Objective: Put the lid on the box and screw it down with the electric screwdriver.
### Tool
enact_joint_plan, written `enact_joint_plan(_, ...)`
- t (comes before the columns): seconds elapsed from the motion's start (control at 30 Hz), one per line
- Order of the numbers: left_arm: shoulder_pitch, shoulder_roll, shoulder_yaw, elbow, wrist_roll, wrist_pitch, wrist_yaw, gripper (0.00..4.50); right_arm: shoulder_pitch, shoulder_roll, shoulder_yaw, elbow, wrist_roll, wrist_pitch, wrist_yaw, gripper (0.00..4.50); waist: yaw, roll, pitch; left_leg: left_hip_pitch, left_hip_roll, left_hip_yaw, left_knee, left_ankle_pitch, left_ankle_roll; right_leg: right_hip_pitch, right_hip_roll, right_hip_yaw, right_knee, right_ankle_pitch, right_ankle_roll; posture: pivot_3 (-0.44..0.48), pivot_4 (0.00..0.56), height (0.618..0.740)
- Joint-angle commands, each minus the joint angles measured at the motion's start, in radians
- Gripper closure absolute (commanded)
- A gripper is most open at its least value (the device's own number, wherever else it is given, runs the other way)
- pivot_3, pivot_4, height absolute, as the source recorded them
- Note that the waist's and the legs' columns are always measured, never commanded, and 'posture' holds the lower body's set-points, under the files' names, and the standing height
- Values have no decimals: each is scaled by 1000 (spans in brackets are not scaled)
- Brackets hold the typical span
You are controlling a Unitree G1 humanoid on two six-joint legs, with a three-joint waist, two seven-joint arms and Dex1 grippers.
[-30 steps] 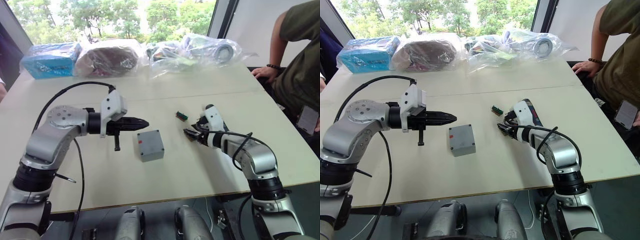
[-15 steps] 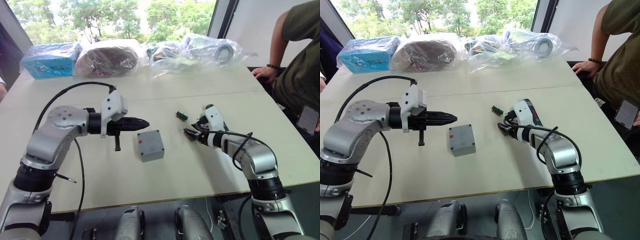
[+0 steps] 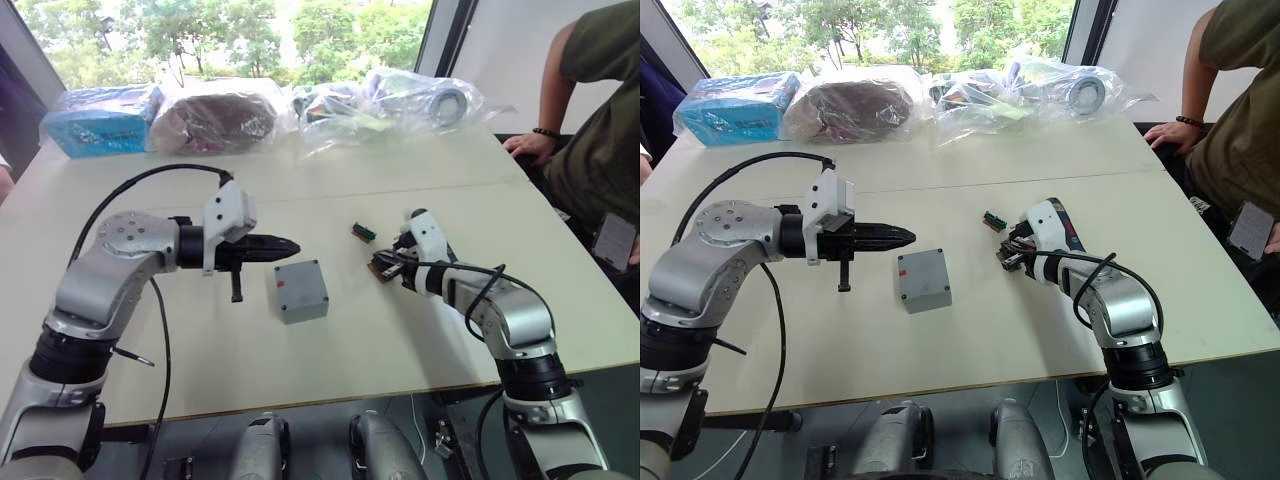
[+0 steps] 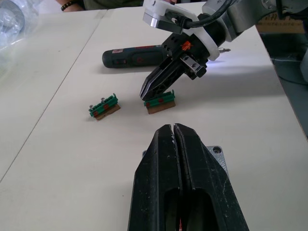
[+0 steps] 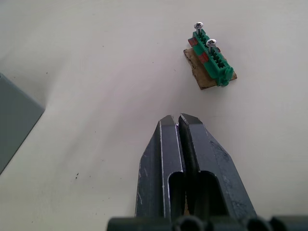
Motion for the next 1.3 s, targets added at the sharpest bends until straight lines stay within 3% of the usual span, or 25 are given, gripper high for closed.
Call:
enact_joint_plan(0.03, 3, 22, 21, -26, -5, -6, -1, 4500, -39, -17, -21, -32, 6, 12, -2, 4454, 0, 0, 0, 0, 0, 0, 0, 0, 0, 0, 0, 0, 0, 0, 0, 0, 150, 740)
enact_joint_plan(0.37, 83, 98, 41, 2, 34, -63, -17, 4500, -156, -110, -12, -172, 70, 119, 67, 4454, 0, 0, 0, 0, 0, 0, 0, 0, 0, 0, 0, 0, 0, 0, 0, 0, 150, 740)
enact_joint_plan(0.63, 117, 115, 69, 1, 32, -65, -9, 4500, -329, -18, 77, -239, 204, 287, 113, 4454, -3, 0, 0, 0, 1, -1, 0, 0, 0, -1, 0, 0, 0, 0, 0, 0, 150, 740)
enact_joint_plan(0.8, 138, 110, 75, -24, 29, -56, 11, 4500, -330, 1, 192, -165, 146, 235, 104, 4454, 2, 0, 0, 0, 0, -1, 0, 0, 0, 0, -1, 0, 0, 0, 0, 0, 150, 740)
enact_joint_plan(1.3, 157, 96, 65, -56, 19, -42, 44, 4500, -307, -10, 246, -97, 107, 175, 139, 4454, -1, 0, 0, -1, 0, 0, 0, 0, 0, -1, 0, 0, 0, 0, 0, 0, 150, 740)
